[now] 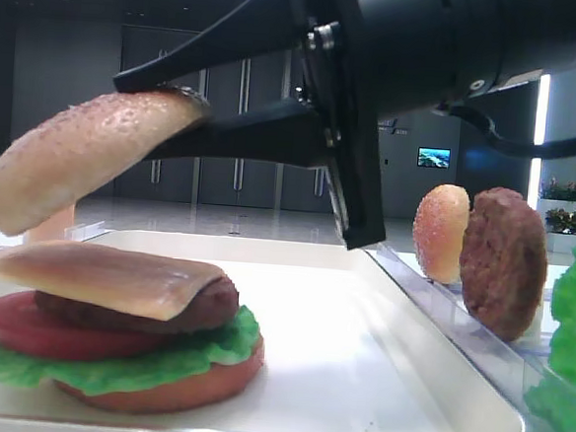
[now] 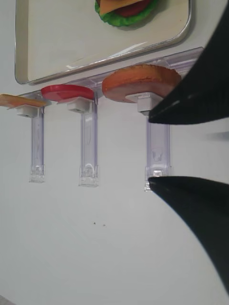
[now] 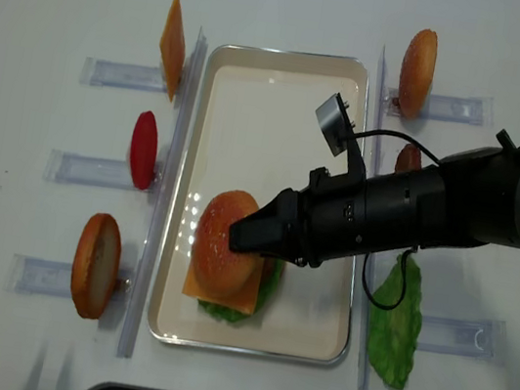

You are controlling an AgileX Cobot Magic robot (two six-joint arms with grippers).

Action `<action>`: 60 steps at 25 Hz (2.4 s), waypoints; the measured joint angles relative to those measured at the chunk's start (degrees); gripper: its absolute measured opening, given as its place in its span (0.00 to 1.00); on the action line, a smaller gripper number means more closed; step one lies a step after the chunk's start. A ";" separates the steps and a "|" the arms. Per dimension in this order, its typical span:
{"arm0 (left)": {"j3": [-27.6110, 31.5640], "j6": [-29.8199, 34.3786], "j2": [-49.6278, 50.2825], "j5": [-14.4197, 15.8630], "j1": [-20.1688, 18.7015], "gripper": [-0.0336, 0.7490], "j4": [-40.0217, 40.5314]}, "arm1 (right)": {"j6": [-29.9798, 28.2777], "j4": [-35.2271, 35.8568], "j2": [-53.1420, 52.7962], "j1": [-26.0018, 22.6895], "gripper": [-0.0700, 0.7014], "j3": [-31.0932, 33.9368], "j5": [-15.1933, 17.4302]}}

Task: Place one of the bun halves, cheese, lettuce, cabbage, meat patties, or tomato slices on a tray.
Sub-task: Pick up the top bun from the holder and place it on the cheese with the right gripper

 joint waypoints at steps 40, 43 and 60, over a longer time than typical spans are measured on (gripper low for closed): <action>0.00 0.00 0.00 0.00 0.00 0.40 0.00 | -0.43 0.00 2.25 0.60 0.35 -0.73 0.42; 0.00 0.00 0.00 0.00 0.00 0.40 0.00 | -0.46 0.00 2.25 0.60 0.43 -1.50 0.46; 0.00 0.00 0.00 0.00 0.00 0.40 0.00 | -0.53 -4.11 2.25 0.60 0.53 -1.76 -8.58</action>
